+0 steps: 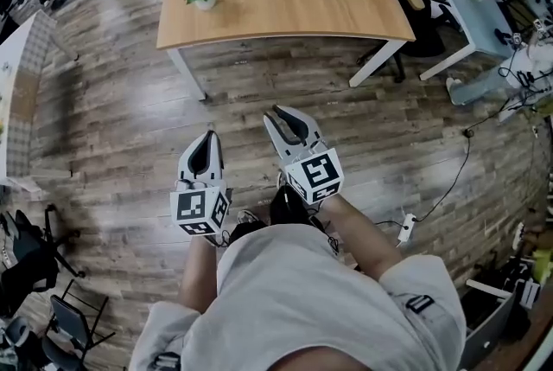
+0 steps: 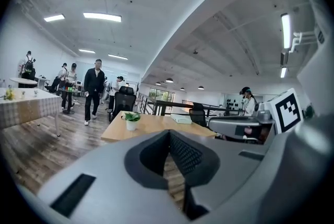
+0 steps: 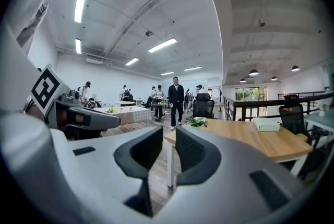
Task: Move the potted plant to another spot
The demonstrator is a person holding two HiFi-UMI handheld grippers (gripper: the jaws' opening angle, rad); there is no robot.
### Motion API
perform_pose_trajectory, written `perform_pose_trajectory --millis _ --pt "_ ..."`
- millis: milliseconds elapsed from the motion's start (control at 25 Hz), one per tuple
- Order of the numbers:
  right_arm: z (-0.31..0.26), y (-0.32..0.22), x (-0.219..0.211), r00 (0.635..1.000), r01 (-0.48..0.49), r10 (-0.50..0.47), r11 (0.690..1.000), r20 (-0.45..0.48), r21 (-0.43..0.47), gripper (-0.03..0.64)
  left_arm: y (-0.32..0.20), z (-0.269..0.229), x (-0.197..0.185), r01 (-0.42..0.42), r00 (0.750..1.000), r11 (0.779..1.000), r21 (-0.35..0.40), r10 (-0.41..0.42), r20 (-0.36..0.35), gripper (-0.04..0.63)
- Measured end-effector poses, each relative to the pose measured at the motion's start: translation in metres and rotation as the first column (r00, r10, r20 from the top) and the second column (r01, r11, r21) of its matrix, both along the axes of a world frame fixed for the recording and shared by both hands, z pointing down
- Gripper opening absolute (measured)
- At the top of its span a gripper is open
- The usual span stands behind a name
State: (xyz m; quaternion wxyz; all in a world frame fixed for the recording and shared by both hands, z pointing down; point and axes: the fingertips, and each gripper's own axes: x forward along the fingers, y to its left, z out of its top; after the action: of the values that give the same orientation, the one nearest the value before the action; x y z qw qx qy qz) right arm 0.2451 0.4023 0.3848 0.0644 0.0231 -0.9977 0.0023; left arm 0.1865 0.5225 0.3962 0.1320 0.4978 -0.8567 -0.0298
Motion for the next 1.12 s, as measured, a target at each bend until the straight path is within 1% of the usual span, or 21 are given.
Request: perform_pose_trajectory --millis 160,360,600,760,920,1120 --pt "0.008 -0.015 -0.005 1.0 0.028 -0.028 1.0 -0.014 -0.008 0.1 -0.016 0.009 -0.003 0.01 1.0 1.0 -0.017 -0.01 -0.013 0.012" --pt "0.019 -0.049 -0.018 0.996 0.077 -0.078 0.997 -0.04 -0.023 0.158 -0.045 0.017 -0.013 0.042 0.999 0.998 -0.036 -0.042 -0.023 0.012" --pt "0.024 -0.093 -0.032 0.99 0.131 -0.131 0.991 -0.045 -0.016 0.215 -0.087 0.017 -0.027 0.082 0.996 0.996 -0.046 -0.083 -0.019 0.012" --pt "0.033 -0.121 -0.043 0.985 0.159 -0.16 0.987 -0.058 -0.027 0.23 -0.111 0.018 -0.034 0.115 0.993 0.992 -0.046 -0.116 -0.018 0.012" --pt "0.04 -0.143 -0.056 0.982 0.175 -0.177 0.984 -0.07 -0.036 0.249 -0.13 0.024 -0.042 0.121 0.992 0.99 -0.071 -0.123 -0.024 0.012" --pt "0.052 -0.159 -0.086 0.98 0.176 -0.18 0.983 -0.085 -0.056 0.261 -0.14 0.035 -0.069 0.132 0.99 0.987 -0.088 -0.136 -0.043 0.012"
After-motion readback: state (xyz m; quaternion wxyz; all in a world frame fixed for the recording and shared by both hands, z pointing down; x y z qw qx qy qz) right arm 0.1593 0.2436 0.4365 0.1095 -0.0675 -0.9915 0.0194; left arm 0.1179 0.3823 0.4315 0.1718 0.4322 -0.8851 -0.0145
